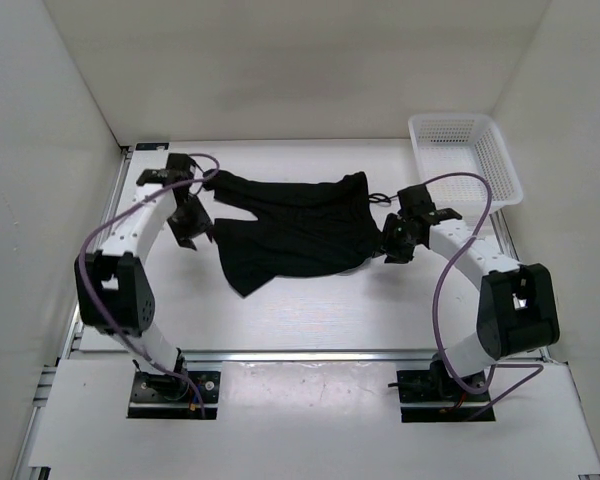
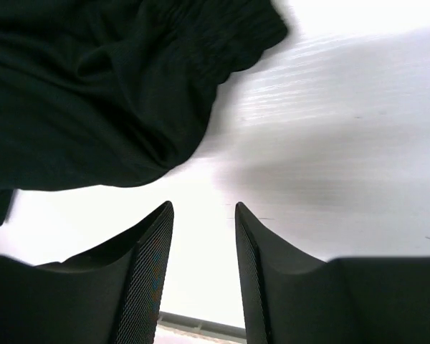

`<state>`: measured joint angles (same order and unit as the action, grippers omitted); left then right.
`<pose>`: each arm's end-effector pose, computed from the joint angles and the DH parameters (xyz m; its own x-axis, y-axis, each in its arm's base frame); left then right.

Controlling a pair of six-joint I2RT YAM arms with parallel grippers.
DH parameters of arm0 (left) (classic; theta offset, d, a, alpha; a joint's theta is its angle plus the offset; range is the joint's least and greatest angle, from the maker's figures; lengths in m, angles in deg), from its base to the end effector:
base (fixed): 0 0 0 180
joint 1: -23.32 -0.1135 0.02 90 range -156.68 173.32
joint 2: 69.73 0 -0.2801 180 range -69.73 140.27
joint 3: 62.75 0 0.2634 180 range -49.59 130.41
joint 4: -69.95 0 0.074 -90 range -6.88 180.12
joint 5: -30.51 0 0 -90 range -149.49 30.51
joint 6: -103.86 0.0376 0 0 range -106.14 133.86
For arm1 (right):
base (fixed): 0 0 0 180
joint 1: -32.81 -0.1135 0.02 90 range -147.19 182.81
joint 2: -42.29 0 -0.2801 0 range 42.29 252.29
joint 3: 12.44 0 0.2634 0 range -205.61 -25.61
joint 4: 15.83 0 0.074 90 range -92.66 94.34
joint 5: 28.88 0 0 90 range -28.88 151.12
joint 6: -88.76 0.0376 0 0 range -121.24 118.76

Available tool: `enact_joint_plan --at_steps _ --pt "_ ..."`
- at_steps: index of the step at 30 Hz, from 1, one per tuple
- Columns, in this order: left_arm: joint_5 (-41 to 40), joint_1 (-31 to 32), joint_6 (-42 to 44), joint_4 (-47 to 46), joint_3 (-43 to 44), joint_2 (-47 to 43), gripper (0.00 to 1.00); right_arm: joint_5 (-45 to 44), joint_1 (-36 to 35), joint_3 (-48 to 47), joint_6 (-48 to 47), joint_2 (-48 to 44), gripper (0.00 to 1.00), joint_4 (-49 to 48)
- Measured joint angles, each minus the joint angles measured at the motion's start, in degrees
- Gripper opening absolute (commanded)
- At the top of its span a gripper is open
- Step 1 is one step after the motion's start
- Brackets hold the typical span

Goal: Fold and stack the shorts
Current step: Flatten the shorts out

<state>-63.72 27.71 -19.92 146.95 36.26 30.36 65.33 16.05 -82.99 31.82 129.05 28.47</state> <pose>0.3546 -0.0244 0.2752 -0.8449 -0.4913 -0.2118 -0.4916 0.8691 -0.0549 0.2979 0.0926 0.2226 -0.8743 0.3049 -0.3777 0.1846 0.9285 0.3221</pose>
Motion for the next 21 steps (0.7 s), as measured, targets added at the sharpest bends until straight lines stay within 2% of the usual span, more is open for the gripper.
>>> enact_joint_plan --at_steps 1,4,6,9,11,16,21 --pt "1.07 1.11 -0.04 -0.20 -3.80 -3.61 0.54 -0.20 0.28 0.15 0.00 -0.33 0.43 0.02" --pt "5.07 5.22 -0.79 -2.78 -14.49 -10.82 0.67 0.07 1.44 0.74 0.15 -0.52 0.45 -0.28" --pt "8.04 8.15 -2.03 -5.20 -20.52 -11.17 0.72 0.72 2.36 1.60 0.66 -0.42 0.46 -0.83" --pt "10.88 10.80 -3.87 -8.59 -26.01 -6.05 0.73 2.25 4.66 1.97 1.44 1.16 0.47 -2.10" --pt "11.30 11.45 -4.85 -10.40 -27.15 -2.56 0.73 3.50 6.25 1.97 2.01 2.78 0.49 -3.50" --pt "10.73 11.50 -6.14 -13.09 -26.29 -0.55 0.73 5.95 8.44 2.01 3.63 5.57 0.69 -6.60" --pt "9.77 11.19 -6.62 -15.54 -23.71 1.81 0.65 8.35 8.70 1.77 4.52 8.81 0.70 -9.11"
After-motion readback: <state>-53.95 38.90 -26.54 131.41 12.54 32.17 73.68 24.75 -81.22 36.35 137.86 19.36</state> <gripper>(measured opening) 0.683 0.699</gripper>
